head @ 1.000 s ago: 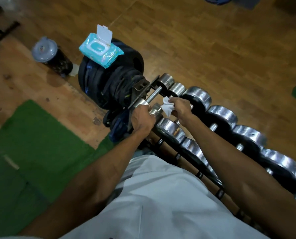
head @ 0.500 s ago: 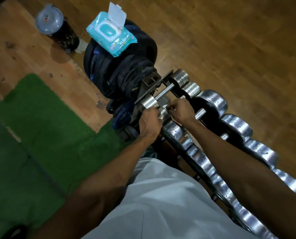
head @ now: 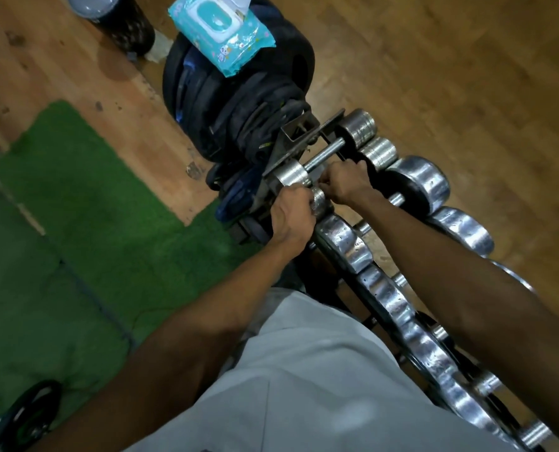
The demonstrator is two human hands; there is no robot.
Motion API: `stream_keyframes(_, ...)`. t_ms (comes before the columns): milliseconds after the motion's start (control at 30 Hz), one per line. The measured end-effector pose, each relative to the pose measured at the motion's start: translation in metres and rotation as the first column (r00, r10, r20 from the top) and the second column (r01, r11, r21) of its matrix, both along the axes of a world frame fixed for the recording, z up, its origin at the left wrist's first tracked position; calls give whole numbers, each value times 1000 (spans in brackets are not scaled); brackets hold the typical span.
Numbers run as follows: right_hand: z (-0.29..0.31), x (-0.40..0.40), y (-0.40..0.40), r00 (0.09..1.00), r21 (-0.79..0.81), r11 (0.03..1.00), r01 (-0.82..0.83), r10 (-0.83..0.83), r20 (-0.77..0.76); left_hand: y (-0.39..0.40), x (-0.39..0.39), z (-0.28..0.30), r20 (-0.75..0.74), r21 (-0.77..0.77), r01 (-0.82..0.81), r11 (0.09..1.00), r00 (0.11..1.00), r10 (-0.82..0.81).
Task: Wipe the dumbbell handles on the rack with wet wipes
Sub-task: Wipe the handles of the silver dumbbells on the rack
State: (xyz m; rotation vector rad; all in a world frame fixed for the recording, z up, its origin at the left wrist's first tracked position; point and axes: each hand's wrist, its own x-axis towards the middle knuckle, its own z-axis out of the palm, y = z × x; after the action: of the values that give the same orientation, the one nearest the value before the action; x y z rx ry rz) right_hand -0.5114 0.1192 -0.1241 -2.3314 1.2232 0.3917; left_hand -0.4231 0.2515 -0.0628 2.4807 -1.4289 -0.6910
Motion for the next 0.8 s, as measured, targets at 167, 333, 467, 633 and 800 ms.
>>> stream_keyframes(167, 6, -33, 14, 968, 107, 993, 40, -65, 242, -2, -3, 1, 12, 5, 9, 1000, 1000, -9)
stream_keyframes(333, 11, -45, 40, 851, 213, 899, 382, -432, 300, 0, -4, 0, 25, -7, 31, 999, 999, -31)
stream_keyframes(467, 14, -35, 46, 724, 272, 760, 590, -648, 237, -1, -3, -1, 10, -10, 22, 1000, 1000, -22)
stream_keyframes(633, 17, -22, 45, 629, 293, 630, 719, -770, 110, -1, -1, -2, -8, -9, 25, 1000, 1000, -25)
stream_keyframes(800, 13, -19, 44, 534, 371, 509, 777, -844, 40, 0, 0, -1, -22, -4, 30, 1000, 999, -30)
